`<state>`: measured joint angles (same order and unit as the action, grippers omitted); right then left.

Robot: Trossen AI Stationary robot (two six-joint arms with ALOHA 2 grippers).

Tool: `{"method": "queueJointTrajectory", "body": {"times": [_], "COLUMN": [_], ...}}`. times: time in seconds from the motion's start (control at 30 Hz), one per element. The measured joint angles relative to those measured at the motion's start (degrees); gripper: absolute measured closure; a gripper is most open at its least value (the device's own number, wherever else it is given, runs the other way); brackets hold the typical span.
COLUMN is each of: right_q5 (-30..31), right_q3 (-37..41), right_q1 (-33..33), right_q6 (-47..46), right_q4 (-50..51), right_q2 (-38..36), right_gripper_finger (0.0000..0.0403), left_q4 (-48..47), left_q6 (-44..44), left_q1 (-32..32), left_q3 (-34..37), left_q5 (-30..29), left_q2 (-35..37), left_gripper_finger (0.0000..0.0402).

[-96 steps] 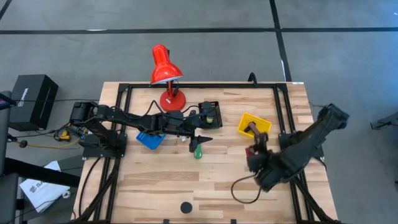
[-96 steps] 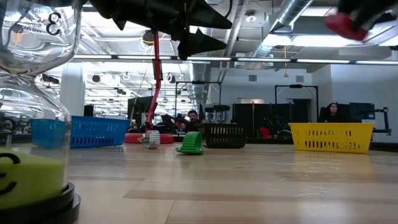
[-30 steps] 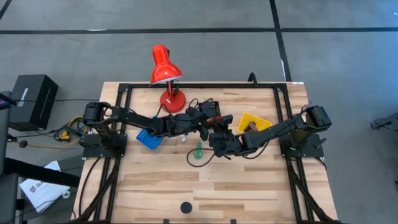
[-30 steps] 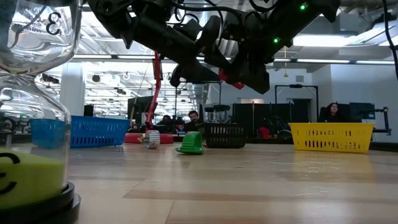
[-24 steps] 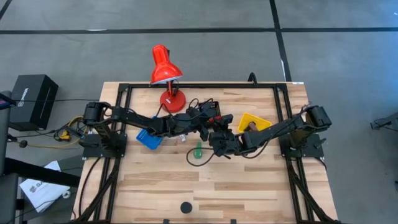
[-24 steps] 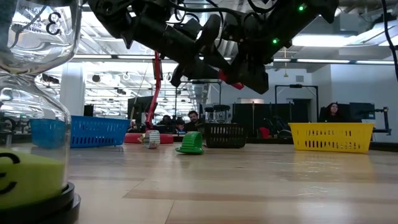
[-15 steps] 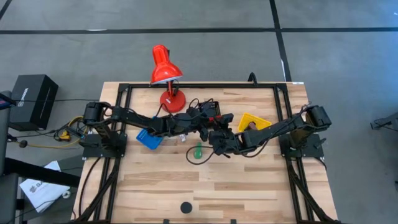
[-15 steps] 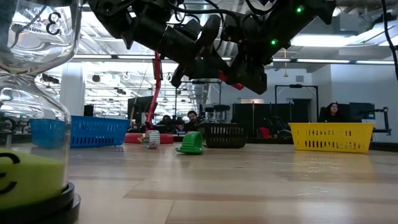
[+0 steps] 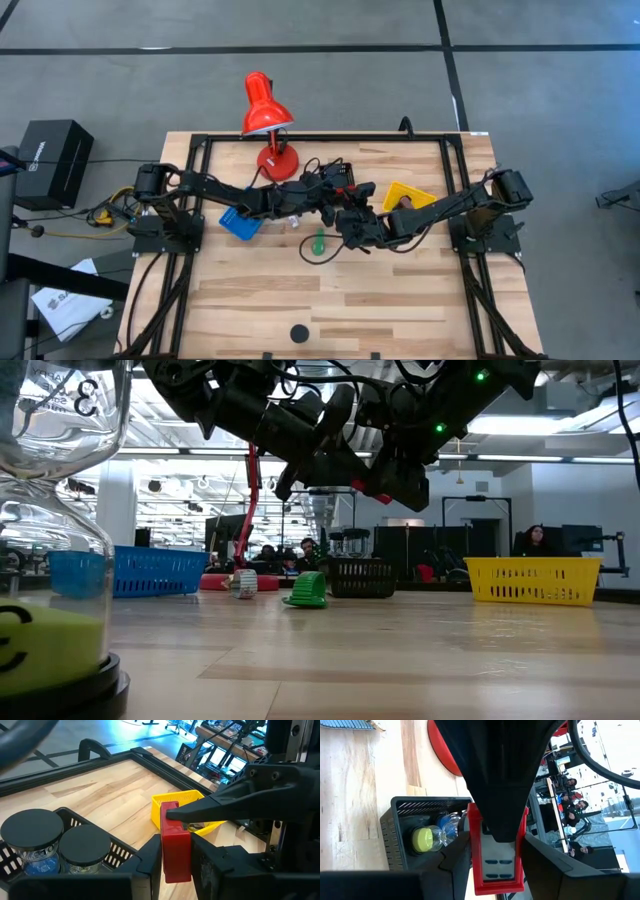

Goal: Pick & Place Office items
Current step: Put the red digital clock into the blue basket

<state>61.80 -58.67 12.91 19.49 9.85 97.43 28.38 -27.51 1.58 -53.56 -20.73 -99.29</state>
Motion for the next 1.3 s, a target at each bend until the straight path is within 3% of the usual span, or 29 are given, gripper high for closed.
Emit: {"method": "queueJointTrajectory", "body": {"times": [1.3], "right_q5": [-0.1], "right_q3": [0.0], "right_q1": [0.0], "right_q6": [0.0], "right_q4": [0.0], "right_q2": [0.0], "right_gripper_finger": [0.0243], "left_q4": [-0.2], "left_q6": [0.3], "left_q1": [0.0], "left_q3": [0.0], "left_q5": [0.0], "left_q2": [0.0], "left_gripper_finger": [0.033]}}
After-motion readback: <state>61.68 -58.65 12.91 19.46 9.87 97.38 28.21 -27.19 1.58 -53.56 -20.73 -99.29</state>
